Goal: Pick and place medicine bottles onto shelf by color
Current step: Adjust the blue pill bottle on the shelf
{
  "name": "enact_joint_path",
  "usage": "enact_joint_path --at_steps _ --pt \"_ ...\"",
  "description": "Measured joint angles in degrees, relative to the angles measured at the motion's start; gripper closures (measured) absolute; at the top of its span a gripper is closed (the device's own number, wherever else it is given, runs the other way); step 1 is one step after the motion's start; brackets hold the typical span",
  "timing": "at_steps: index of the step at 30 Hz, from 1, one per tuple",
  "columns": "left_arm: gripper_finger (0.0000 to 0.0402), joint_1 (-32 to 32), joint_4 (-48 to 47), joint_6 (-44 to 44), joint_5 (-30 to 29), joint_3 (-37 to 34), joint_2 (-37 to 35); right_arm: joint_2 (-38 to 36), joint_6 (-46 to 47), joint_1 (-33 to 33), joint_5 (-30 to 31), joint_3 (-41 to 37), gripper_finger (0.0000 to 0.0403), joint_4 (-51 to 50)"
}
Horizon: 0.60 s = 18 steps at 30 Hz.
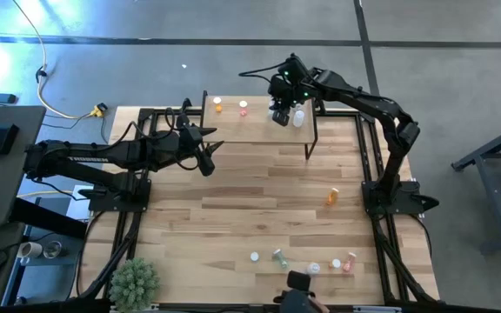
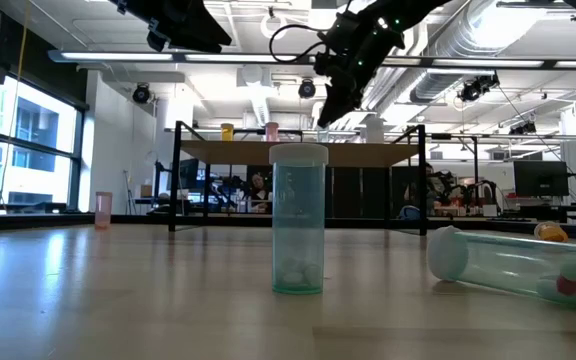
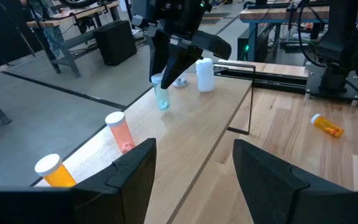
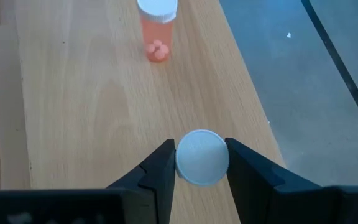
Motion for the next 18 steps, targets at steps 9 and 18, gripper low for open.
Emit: enact_joint_path --at_steps 9,18 --pt "0.0197 0.0 0.0 0.0 0.0 0.0 0.0 1.2 -0.4 0.7 1.0 0.0 0.0286 0.9" --pt "0.0197 0.0 0.0 0.0 0.0 0.0 0.0 1.3 -0.5 0.7 1.1 0.0 0.0284 0.7"
